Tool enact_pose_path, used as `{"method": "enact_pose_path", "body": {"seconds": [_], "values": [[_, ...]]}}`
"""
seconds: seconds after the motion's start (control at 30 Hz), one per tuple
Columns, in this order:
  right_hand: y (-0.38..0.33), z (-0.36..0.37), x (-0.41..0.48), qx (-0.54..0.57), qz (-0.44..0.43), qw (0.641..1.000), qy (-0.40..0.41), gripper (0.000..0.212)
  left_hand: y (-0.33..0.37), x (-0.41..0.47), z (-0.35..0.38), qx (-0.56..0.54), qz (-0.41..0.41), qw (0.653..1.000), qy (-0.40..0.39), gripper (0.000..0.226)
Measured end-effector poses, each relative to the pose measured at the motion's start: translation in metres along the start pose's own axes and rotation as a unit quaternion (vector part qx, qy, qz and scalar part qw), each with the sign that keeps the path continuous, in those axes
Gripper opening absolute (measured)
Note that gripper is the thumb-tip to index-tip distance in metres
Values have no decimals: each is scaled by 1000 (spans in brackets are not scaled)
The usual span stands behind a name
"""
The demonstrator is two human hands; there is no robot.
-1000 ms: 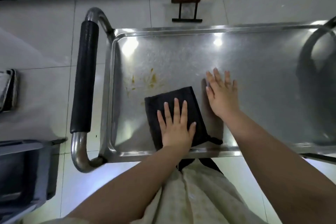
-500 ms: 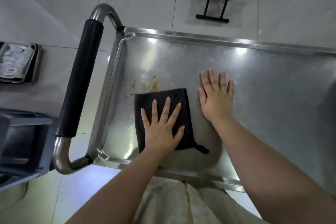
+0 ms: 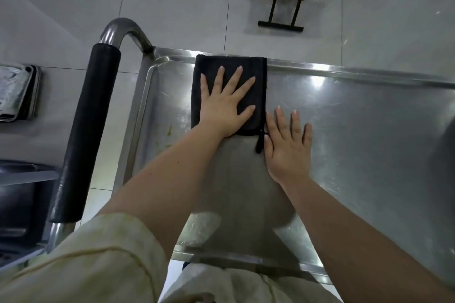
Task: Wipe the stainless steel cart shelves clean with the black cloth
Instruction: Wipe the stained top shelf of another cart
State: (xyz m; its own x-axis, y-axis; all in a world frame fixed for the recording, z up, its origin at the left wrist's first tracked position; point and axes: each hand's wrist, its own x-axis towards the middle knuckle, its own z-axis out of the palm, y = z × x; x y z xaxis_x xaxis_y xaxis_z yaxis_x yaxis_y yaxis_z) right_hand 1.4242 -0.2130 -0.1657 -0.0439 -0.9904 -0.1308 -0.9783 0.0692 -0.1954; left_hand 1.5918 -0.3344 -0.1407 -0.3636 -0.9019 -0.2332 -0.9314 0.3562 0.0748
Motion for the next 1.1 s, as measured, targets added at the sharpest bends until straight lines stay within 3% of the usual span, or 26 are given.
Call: {"method": "enact_pose_path", "body": {"seconds": [0.27, 0.43, 0.63, 0.77, 0.93, 1.1], "values": [[-2, 1, 2, 4, 6, 1000, -10, 55, -100, -24, -4, -3, -95, 995, -10, 65], [-2, 2, 2, -4, 6, 1000, -12, 56, -81, -25, -2, 12, -77, 997, -11, 65], [-1, 2, 3, -14, 12, 1000, -6, 55, -4, -35, 7, 14, 21, 1000, -9, 67], [0, -1, 2, -7, 11, 1000, -13, 55, -22, -50, 11, 9, 32, 999, 6, 66], [-1, -3, 4, 7, 12, 1000, -22, 57, -106, -79, 10, 16, -69, 997, -2, 64], [-4, -5, 3, -1, 13, 1000, -24, 57, -85, -95, 13, 33, -66, 997, -9, 64]]}}
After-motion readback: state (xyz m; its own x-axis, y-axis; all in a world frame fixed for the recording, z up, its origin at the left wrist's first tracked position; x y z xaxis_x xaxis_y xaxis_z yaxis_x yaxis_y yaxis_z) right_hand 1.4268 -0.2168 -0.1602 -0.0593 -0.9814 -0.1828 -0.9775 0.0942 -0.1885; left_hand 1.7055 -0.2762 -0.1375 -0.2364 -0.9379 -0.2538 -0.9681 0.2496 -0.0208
